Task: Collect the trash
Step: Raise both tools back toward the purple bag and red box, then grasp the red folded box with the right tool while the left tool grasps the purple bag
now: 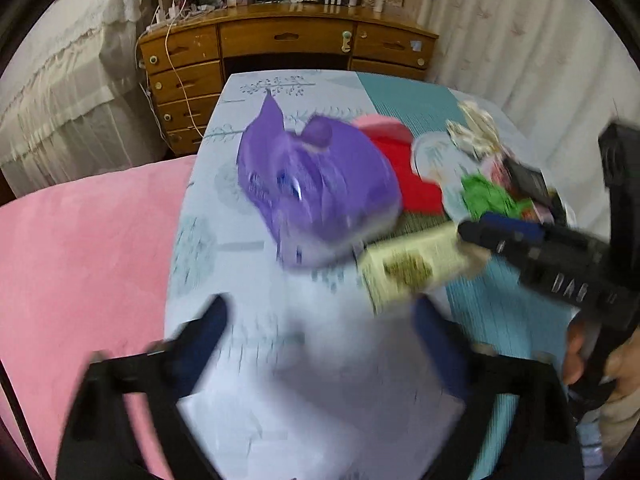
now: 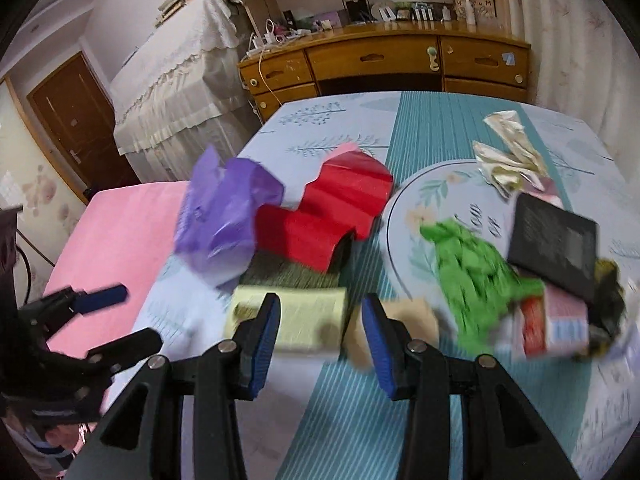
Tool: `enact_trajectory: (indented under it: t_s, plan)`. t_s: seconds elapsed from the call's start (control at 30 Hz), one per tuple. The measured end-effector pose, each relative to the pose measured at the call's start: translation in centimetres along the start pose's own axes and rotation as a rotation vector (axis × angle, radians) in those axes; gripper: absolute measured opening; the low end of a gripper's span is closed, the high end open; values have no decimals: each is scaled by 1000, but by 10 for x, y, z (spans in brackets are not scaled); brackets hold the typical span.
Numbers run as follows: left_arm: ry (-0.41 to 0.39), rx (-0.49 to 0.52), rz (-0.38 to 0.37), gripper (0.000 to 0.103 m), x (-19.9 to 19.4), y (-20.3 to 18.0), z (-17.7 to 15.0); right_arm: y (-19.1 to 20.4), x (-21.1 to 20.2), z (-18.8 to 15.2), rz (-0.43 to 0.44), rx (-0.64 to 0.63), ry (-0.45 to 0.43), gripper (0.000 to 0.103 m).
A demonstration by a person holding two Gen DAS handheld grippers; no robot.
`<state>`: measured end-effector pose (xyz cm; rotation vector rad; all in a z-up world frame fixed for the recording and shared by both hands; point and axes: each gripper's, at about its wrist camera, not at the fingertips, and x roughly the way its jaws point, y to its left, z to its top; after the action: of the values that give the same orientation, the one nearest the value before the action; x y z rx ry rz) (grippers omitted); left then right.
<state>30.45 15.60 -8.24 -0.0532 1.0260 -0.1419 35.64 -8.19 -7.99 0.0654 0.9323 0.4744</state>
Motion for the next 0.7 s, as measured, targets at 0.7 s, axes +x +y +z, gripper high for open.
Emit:
enact_trajectory:
  t_s: [0.7]
  plan:
    - [142, -196, -25, 101, 111, 27, 78, -41, 62, 40, 185, 212, 58, 56]
